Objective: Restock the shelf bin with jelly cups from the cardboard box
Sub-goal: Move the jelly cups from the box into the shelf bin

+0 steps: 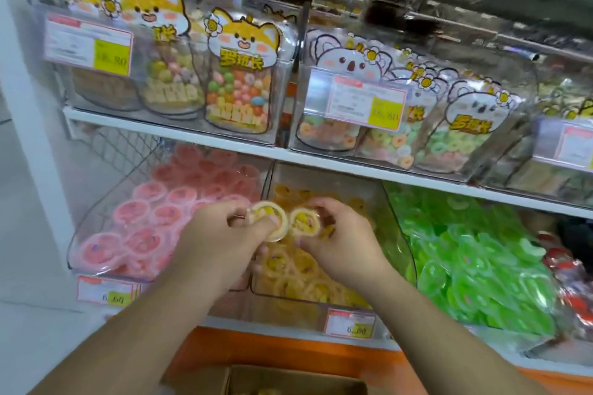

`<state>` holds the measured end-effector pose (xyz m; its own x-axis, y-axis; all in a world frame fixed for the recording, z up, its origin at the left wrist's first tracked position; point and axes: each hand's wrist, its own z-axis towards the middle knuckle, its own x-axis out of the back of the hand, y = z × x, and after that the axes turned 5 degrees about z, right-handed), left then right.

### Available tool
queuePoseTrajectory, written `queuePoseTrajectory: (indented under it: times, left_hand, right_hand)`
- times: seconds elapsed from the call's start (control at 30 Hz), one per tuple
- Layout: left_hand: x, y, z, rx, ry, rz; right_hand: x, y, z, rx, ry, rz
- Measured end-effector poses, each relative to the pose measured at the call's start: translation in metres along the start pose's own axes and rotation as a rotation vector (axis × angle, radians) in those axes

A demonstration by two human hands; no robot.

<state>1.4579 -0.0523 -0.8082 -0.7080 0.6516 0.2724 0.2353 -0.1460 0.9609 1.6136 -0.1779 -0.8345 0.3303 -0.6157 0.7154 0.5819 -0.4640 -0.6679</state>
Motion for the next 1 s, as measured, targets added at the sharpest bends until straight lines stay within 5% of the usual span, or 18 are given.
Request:
queuePoseTrajectory:
  times: [0.6, 1.0]
  left_hand:
    - [0.017, -0.012, 0.012, 0.078, 0.021, 0.027]
    - [0.013, -0.003, 0.005, 0.075, -0.001, 0.021]
  right_hand:
    - [-0.060, 0.036, 0.055, 0.211, 0.030, -0.277]
    - [-0.044, 0.030, 0.041, 0.183, -0.294, -0.455]
